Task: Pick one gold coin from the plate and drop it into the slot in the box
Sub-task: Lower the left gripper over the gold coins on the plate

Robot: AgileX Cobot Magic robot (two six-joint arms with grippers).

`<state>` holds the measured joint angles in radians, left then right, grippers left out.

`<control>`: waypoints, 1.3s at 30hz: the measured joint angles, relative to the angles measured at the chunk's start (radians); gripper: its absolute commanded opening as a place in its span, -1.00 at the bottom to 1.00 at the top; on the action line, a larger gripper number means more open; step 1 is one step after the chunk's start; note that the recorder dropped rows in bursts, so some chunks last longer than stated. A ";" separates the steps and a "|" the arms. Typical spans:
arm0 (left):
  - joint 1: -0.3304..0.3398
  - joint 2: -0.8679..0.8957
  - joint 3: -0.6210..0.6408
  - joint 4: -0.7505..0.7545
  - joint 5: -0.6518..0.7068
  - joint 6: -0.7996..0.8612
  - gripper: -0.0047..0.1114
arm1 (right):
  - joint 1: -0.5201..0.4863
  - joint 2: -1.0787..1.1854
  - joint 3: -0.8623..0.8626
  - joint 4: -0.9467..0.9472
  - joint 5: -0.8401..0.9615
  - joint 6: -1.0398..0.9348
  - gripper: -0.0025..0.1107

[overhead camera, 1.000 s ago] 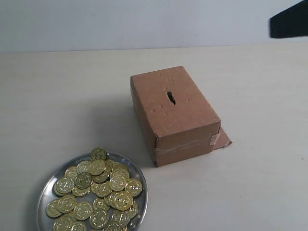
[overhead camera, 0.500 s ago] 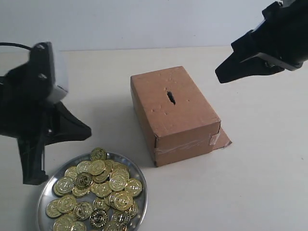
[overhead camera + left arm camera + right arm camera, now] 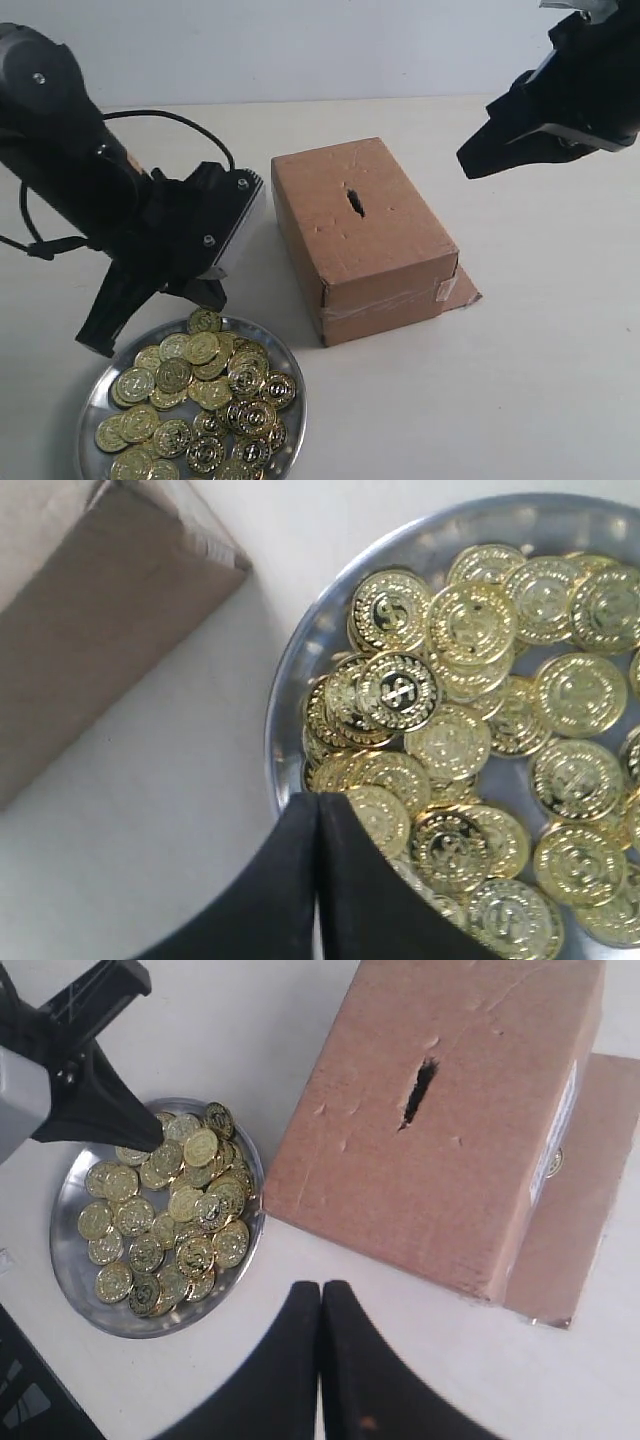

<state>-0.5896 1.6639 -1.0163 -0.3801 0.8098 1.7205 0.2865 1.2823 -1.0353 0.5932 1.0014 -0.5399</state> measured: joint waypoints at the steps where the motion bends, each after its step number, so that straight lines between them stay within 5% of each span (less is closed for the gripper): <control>1: -0.008 0.019 -0.016 0.019 0.000 0.018 -0.92 | 0.000 0.000 0.004 0.000 -0.002 -0.004 -0.96; 10: -0.150 0.126 -0.080 0.281 -0.006 0.072 -0.92 | 0.000 0.000 0.094 0.000 -0.023 -0.026 -0.96; 18: -0.191 0.160 -0.084 0.318 -0.008 0.139 -0.90 | 0.000 0.000 0.099 0.000 -0.023 -0.028 -0.96; 20: -0.200 0.162 -0.084 0.318 -0.008 0.154 -0.75 | 0.000 0.000 0.099 0.000 -0.023 -0.030 -0.96; 24: -0.228 0.164 -0.084 0.318 -0.008 0.174 -0.11 | 0.000 0.000 0.099 0.000 -0.023 -0.030 -0.96; 39: -0.235 0.205 -0.019 0.308 -0.048 0.312 -0.04 | 0.000 0.000 0.099 0.000 -0.023 -0.030 -0.96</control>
<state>-0.8248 1.8693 -1.0349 -0.0724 0.7621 2.0323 0.2865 1.2823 -0.9363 0.5932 0.9789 -0.5698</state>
